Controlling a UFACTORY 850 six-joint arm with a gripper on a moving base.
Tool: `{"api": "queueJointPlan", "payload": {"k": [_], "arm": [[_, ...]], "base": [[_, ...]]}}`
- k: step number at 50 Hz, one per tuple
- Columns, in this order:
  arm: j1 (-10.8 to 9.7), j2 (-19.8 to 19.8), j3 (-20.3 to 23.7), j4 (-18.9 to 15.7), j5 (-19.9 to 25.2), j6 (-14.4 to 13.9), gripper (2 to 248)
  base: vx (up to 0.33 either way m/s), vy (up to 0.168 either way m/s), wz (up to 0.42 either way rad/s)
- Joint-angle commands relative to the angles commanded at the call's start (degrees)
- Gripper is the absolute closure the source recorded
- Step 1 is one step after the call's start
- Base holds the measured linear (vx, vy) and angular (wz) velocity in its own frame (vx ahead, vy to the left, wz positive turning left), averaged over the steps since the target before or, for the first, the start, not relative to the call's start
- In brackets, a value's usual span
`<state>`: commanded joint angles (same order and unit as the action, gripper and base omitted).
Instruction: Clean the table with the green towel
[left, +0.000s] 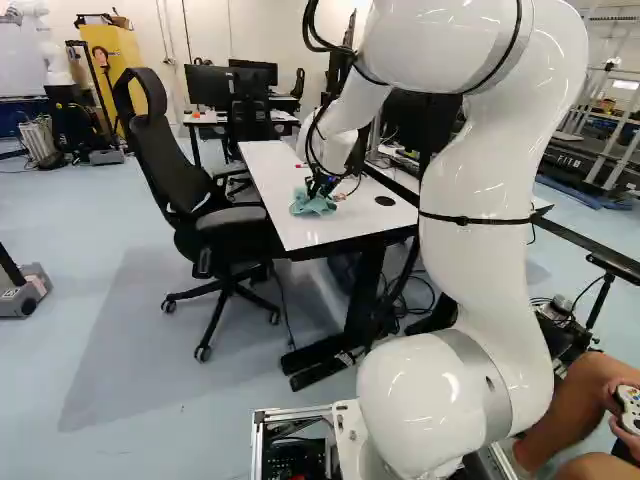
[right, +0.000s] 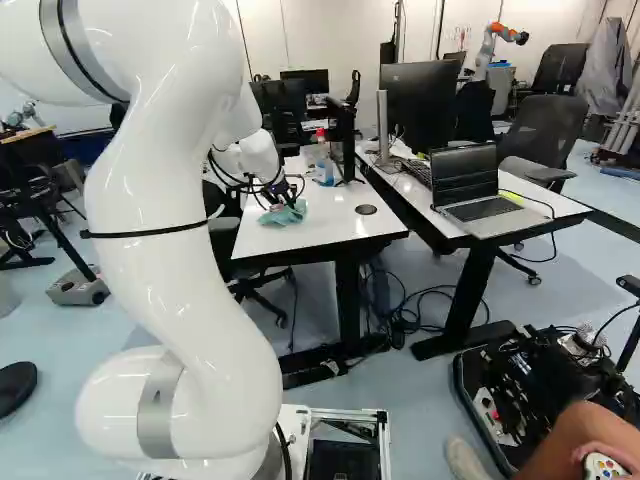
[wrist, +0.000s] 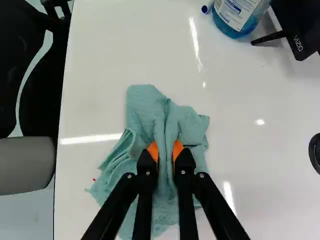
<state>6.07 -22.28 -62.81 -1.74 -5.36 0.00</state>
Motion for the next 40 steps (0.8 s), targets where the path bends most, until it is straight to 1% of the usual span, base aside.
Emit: {"api": "queueJointPlan", "payload": {"k": [7,15,40], "arm": [[0.3,-0.3,-0.3,0.0,0.0,0.0,200],[1.1,-1.2,-1.6,0.0,0.0,0.0,200],[4.6,-4.8,-6.3,0.0,0.0,0.0,200]], "base": [[0.000,0.000,0.000],[0.000,0.000,0.000],[0.000,0.000,0.000]]}}
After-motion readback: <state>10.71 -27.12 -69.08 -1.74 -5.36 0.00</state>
